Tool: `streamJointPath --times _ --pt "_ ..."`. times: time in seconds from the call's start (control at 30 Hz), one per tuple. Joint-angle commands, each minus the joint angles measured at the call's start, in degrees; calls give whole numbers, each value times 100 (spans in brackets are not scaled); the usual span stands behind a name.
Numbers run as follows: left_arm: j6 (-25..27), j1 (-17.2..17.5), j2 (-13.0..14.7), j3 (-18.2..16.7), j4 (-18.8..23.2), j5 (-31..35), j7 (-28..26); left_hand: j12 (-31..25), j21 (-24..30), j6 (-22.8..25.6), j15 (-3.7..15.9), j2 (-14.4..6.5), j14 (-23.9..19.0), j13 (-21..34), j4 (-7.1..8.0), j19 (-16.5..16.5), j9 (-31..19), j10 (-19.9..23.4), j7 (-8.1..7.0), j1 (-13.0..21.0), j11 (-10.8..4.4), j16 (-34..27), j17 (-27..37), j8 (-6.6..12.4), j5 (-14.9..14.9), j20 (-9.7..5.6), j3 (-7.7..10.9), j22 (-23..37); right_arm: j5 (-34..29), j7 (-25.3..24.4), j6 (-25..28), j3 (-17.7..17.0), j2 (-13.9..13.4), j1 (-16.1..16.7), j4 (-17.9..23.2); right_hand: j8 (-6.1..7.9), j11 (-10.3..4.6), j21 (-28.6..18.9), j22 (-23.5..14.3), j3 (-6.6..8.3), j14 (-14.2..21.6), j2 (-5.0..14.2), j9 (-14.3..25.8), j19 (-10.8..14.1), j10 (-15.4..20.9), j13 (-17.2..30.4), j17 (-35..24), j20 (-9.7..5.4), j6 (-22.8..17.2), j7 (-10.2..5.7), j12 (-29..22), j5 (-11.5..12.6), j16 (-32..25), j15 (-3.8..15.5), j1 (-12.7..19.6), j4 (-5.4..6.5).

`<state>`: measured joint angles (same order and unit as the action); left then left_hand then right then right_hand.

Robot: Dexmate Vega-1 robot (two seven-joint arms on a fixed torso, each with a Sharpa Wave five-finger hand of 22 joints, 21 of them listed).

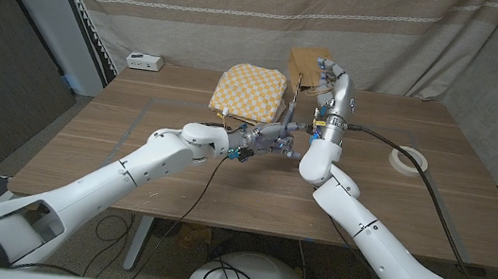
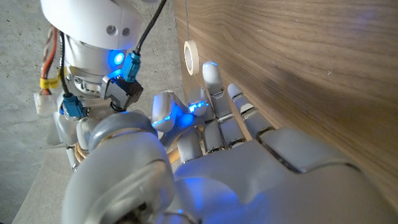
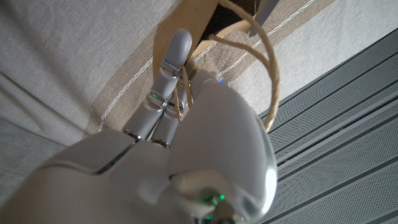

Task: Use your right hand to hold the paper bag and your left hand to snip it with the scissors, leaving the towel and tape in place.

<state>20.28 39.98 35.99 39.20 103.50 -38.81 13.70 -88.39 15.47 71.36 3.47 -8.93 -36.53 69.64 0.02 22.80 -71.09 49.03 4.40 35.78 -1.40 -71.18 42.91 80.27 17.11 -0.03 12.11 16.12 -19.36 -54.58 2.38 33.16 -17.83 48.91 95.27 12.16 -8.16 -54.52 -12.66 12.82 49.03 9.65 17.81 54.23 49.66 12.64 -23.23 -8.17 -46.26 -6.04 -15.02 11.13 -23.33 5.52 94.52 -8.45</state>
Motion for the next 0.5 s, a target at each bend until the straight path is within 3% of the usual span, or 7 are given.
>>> streamJointPath --times 0.03,0.4,0.5 --pt "-76 93 17 -29 45 2 -60 -21 32 331 480 -280 -20 25 62 8 -8 28 293 400 -58 18 52 1015 -52 -35 156 27 12 30 68 -20 -1 24 25 -9 -38 -48 -21 35 102 -17 16 5 59 32 -13 -522 -62 15 15 35 -25 752 67 -20" --pt "-332 253 11 -133 -6 -22 -132 -29 56 336 477 -248 -23 28 99 5 -9 22 287 417 -53 44 88 1017 -173 -36 309 50 8 72 148 -1 -8 -58 -76 -8 -2 -84 -15 38 109 -13 14 -10 77 32 -3 -523 -74 8 15 33 -28 742 66 -15" --pt "-464 284 -28 -153 -107 -52 -70 35 76 352 479 -224 -14 -61 123 2 -9 44 287 424 -33 75 117 1019 -282 -41 434 67 9 94 195 12 -2 -98 -120 -10 -7 -92 -14 39 106 -16 14 -15 80 32 2 -522 -71 10 15 33 -25 741 68 -18"
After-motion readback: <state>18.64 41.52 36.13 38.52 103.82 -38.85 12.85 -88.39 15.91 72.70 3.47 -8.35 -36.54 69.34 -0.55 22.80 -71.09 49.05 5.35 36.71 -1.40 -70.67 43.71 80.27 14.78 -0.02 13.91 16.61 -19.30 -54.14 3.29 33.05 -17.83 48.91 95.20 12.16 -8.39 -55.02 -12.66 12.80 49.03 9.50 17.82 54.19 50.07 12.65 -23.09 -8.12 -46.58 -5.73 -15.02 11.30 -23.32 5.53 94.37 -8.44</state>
